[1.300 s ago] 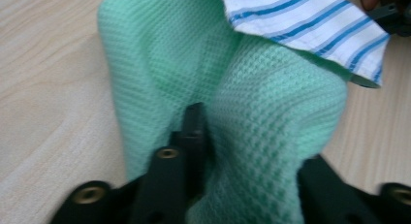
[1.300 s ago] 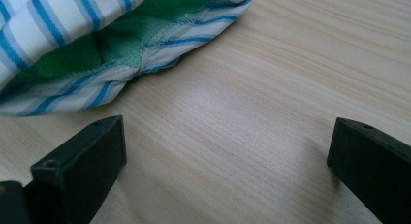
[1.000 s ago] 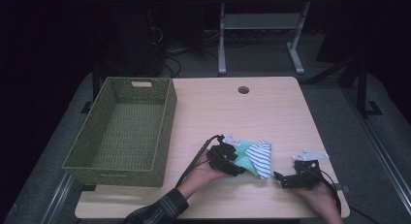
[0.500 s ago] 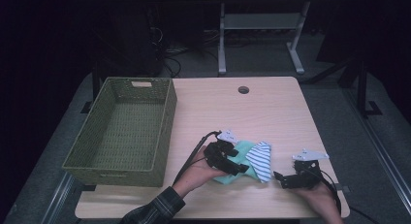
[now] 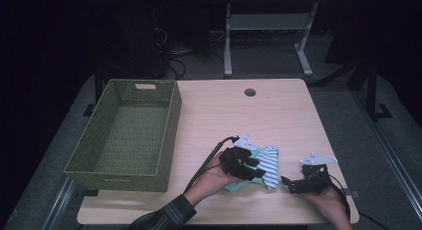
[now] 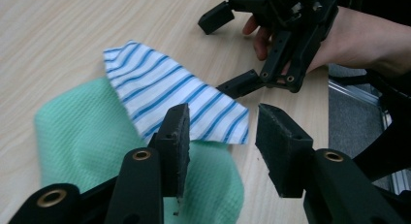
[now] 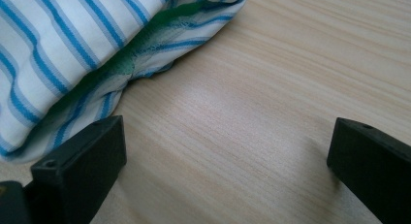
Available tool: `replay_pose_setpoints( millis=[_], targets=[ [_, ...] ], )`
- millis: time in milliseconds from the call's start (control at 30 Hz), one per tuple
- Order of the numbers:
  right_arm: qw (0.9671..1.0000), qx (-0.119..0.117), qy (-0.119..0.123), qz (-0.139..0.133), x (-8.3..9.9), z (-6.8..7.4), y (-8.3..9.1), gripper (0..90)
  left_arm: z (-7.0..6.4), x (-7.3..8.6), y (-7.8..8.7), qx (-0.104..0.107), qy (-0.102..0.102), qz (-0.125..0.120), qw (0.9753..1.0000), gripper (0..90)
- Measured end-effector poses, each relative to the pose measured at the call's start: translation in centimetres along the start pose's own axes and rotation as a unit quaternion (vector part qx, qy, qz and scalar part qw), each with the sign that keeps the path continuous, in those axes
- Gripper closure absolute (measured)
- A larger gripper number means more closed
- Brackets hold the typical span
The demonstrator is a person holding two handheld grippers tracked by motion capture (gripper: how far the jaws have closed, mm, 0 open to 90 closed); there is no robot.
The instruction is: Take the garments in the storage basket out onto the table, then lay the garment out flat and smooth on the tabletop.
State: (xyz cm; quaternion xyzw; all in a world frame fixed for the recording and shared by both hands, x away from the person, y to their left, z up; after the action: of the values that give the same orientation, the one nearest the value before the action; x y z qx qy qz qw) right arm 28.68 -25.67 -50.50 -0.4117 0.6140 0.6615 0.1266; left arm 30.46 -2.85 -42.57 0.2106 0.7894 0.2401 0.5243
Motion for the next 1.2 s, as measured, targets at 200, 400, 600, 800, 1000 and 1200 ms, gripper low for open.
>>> replay_pose_setpoints(
  millis=[200,400,600,800,1000,1200],
  targets=[
    [1.0000,0.000,0.000,0.000,0.0,0.0,0.0,0.0,-0.4,-0.1,-2.0,0.005,-0.010,0.018,0.9998,54.3],
    [1.0000,0.000,0.000,0.000,0.0,0.0,0.0,0.0,-0.3,0.0,-3.8,0.007,-0.020,0.041,0.9990,54.4],
    [1.0000,0.000,0.000,0.000,0.0,0.0,0.0,0.0,0.4,0.7,-5.6,-0.001,-0.018,0.069,0.9974,54.2],
    [1.0000,0.000,0.000,0.000,0.0,0.0,0.0,0.0,0.6,1.4,-6.6,-0.005,-0.022,0.087,0.9960,53.0],
    [1.0000,0.000,0.001,0.000,0.0,0.0,0.0,0.0,0.5,1.6,-7.1,-0.022,-0.037,0.094,0.9946,57.1],
    [1.0000,0.000,0.001,0.000,0.0,0.0,0.0,0.0,1.0,1.5,-6.9,-0.038,-0.036,0.097,0.9939,82.0]
  ],
)
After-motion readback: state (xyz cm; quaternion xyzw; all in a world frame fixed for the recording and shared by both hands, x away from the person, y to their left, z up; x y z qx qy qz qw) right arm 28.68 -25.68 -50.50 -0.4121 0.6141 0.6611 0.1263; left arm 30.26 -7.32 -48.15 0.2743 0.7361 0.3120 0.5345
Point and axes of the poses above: each handheld gripper's, and its own axes: y roughly backward along the jaws, x roughly out of its underside, z roughly to its left, the point moved 3 cm from there along -y, roughly forward along the jaws, and after that the axes turned 10 degrees about x, right-handed, at the moved point
